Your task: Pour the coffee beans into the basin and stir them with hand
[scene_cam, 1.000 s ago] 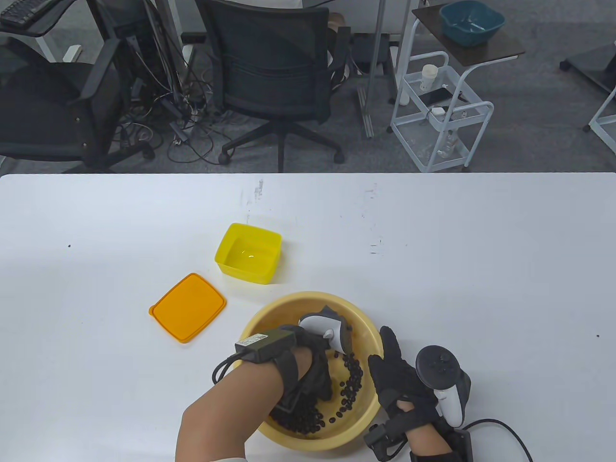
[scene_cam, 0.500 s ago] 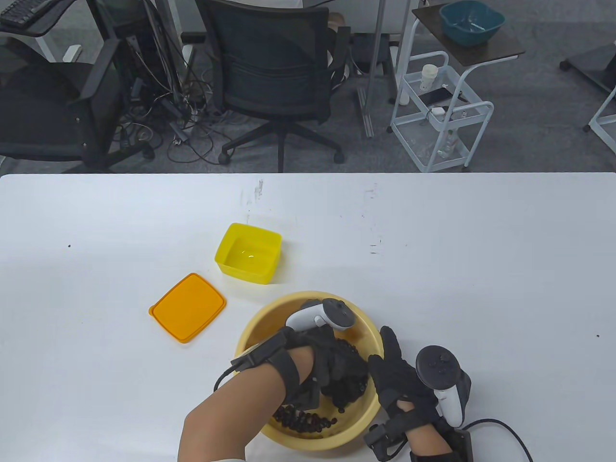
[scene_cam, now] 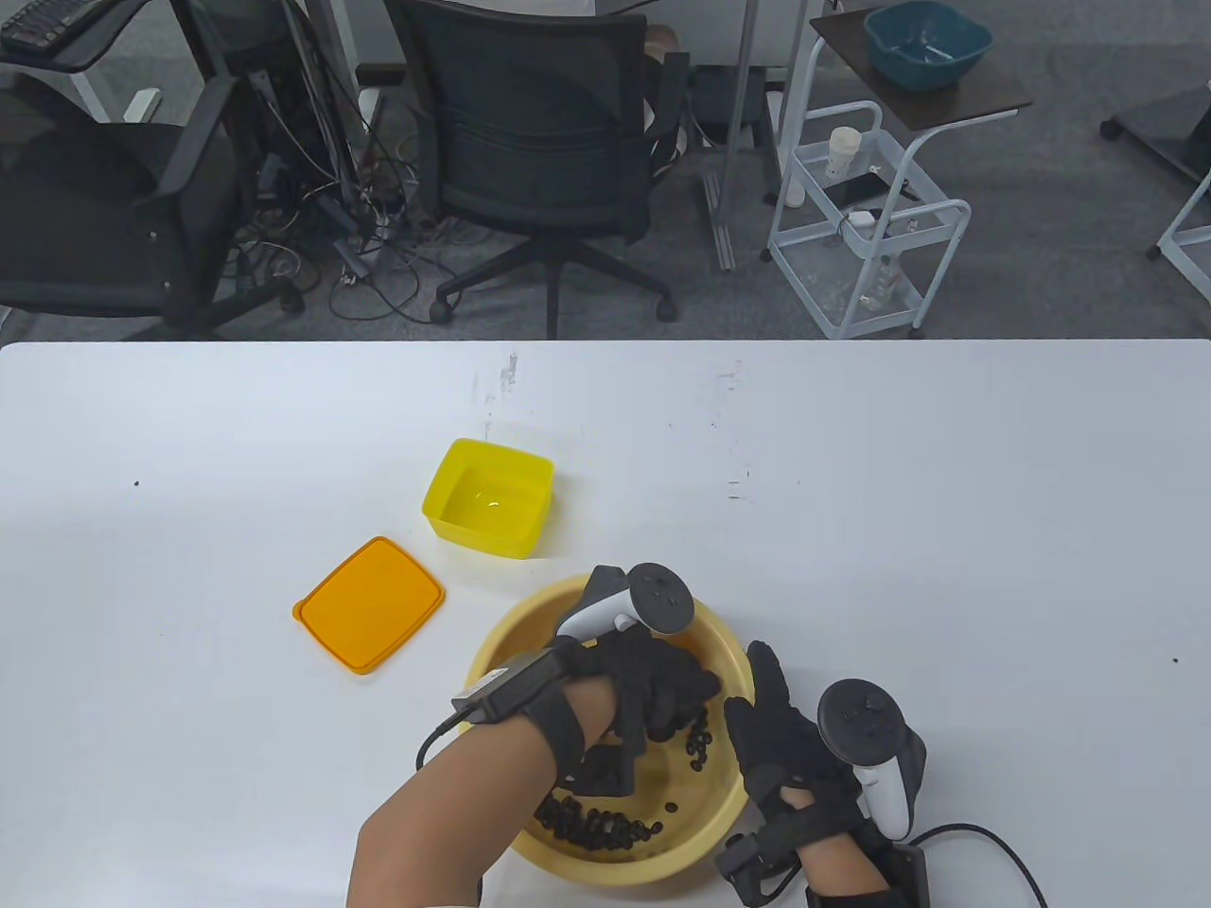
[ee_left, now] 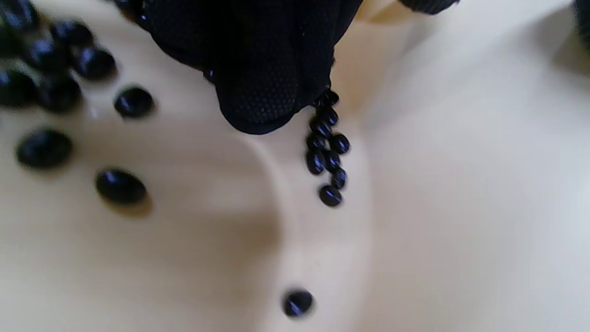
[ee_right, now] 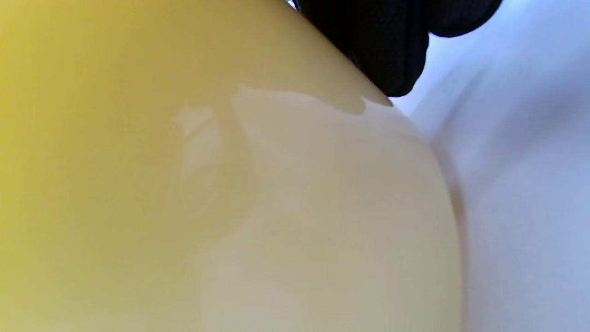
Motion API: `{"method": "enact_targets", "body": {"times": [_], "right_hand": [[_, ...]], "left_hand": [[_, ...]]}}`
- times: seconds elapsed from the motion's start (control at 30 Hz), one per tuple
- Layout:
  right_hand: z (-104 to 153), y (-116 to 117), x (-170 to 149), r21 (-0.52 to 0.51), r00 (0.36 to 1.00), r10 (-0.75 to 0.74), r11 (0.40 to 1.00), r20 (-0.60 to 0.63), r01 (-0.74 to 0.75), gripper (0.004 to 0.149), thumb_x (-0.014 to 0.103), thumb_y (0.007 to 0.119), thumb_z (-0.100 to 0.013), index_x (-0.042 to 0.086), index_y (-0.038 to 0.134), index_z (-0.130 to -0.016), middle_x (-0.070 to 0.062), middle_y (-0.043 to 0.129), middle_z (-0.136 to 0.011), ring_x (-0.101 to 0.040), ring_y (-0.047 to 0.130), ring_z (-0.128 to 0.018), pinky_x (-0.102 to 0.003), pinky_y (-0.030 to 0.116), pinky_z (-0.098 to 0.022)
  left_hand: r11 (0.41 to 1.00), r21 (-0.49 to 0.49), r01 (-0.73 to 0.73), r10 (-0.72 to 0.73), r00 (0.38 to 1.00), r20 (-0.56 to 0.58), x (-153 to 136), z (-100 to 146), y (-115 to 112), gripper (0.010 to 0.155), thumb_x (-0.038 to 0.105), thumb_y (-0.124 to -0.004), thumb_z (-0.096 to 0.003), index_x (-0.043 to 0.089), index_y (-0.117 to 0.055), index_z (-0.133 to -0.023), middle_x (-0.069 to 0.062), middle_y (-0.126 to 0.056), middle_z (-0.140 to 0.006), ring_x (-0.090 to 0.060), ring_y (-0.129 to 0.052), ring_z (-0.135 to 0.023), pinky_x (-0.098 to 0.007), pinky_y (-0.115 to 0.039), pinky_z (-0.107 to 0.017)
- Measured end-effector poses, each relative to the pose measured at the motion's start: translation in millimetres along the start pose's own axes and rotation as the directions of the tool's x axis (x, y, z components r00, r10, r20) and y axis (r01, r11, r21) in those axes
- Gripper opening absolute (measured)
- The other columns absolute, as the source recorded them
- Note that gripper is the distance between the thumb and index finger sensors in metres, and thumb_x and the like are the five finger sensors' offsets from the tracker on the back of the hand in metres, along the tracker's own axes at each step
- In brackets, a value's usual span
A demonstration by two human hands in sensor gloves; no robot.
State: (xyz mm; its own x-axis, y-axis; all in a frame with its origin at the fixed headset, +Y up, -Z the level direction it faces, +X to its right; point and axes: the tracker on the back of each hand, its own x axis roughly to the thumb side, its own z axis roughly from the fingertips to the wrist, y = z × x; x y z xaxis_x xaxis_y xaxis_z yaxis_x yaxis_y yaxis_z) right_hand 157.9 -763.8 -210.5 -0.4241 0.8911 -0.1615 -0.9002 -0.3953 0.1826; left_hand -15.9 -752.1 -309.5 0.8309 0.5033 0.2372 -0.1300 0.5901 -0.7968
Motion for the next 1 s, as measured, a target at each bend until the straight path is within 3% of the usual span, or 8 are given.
{"method": "enact_targets", "body": {"times": [0.1, 0.23, 0.33, 0.4, 0.47, 0.7, 0.8, 1.0], "right_hand": [[0, 0, 0, 0.000, 1.000, 0.000, 1.000, 0.000, 0.000, 0.065, 0.038, 0.054, -0.052, 0.014, 0.018, -0.101, -0.023, 0.057, -0.092, -0.049, 0.076, -0.076, -0.062, 0.053, -0.061], [0, 0, 0, 0.001, 1.000, 0.001, 1.000, 0.000, -0.001, 0.066, 0.038, 0.054, -0.052, 0.014, 0.018, -0.101, -0.023, 0.057, -0.092, -0.049, 0.077, -0.076, -0.062, 0.053, -0.061], [0, 0, 0, 0.001, 1.000, 0.001, 1.000, 0.000, -0.001, 0.066, 0.038, 0.054, -0.052, 0.014, 0.018, -0.101, -0.023, 0.057, -0.092, -0.049, 0.076, -0.076, -0.062, 0.053, -0.061], [0, 0, 0, 0.001, 1.000, 0.001, 1.000, 0.000, -0.001, 0.065, 0.038, 0.054, -0.052, 0.014, 0.018, -0.101, -0.023, 0.057, -0.092, -0.049, 0.076, -0.076, -0.062, 0.053, -0.061], [0, 0, 0, 0.001, 1.000, 0.001, 1.000, 0.000, -0.001, 0.066, 0.038, 0.054, -0.052, 0.014, 0.018, -0.101, -0.023, 0.057, -0.092, -0.049, 0.077, -0.076, -0.062, 0.053, -0.061], [0, 0, 0, 0.001, 1.000, 0.001, 1.000, -0.001, -0.001, 0.066, 0.038, 0.054, -0.052, 0.014, 0.018, -0.101, -0.023, 0.057, -0.092, -0.049, 0.077, -0.076, -0.062, 0.053, -0.061], [0, 0, 0, 0.001, 1.000, 0.001, 1.000, -0.001, -0.001, 0.065, 0.038, 0.054, -0.052, 0.014, 0.018, -0.101, -0.023, 0.057, -0.092, -0.049, 0.077, -0.076, -0.062, 0.053, -0.061], [0, 0, 0, 0.001, 1.000, 0.001, 1.000, -0.001, -0.001, 0.066, 0.038, 0.054, -0.052, 0.014, 0.018, -0.101, -0.023, 0.057, -0.092, -0.049, 0.076, -0.076, -0.062, 0.053, -0.061]], "left_hand": [[0.969, 0.086, 0.233, -0.229, 0.972, -0.059, 5, 5, 3, 0.061, 0.048, -0.058, -0.0552, 0.003, -0.058, -0.096, -0.015, -0.083, -0.083, -0.027, -0.096, -0.065, -0.048, -0.062, -0.071], [0.879, 0.042, 0.475, -0.461, 0.869, -0.181, 11, 10, 4, 0.062, 0.047, -0.061, -0.0536, 0.003, -0.063, -0.097, -0.019, -0.084, -0.083, -0.033, -0.097, -0.067, -0.051, -0.063, -0.069], [0.796, -0.160, 0.584, -0.605, 0.758, -0.243, 12, 11, 6, 0.063, 0.049, -0.061, -0.0526, 0.004, -0.066, -0.096, -0.020, -0.086, -0.085, -0.035, -0.099, -0.071, -0.051, -0.064, -0.070], [0.743, -0.338, 0.578, -0.667, 0.678, -0.308, 5, 10, 3, 0.065, 0.050, -0.060, -0.0528, 0.001, -0.068, -0.095, -0.020, -0.088, -0.085, -0.037, -0.100, -0.072, -0.052, -0.063, -0.070], [0.707, -0.475, 0.525, -0.694, 0.647, -0.317, -4, 8, -2, 0.065, 0.050, -0.060, -0.0526, -0.001, -0.070, -0.092, -0.022, -0.090, -0.083, -0.038, -0.102, -0.069, -0.050, -0.064, -0.070], [0.746, -0.589, 0.312, -0.501, 0.845, -0.186, -15, 3, -27, 0.065, 0.051, -0.064, -0.0495, -0.005, -0.089, -0.070, -0.019, -0.107, -0.054, -0.034, -0.114, -0.039, -0.048, -0.075, -0.062], [0.784, -0.594, 0.179, -0.304, 0.946, -0.116, -9, -1, -39, 0.064, 0.052, -0.063, -0.0497, -0.002, -0.090, -0.071, -0.017, -0.108, -0.056, -0.033, -0.114, -0.041, -0.047, -0.076, -0.062], [0.851, -0.525, -0.024, 0.029, 1.000, 0.001, 4, -11, -38, 0.062, 0.052, -0.060, -0.0526, 0.000, -0.080, -0.081, -0.012, -0.102, -0.069, -0.027, -0.112, -0.054, -0.046, -0.078, -0.060]]}}
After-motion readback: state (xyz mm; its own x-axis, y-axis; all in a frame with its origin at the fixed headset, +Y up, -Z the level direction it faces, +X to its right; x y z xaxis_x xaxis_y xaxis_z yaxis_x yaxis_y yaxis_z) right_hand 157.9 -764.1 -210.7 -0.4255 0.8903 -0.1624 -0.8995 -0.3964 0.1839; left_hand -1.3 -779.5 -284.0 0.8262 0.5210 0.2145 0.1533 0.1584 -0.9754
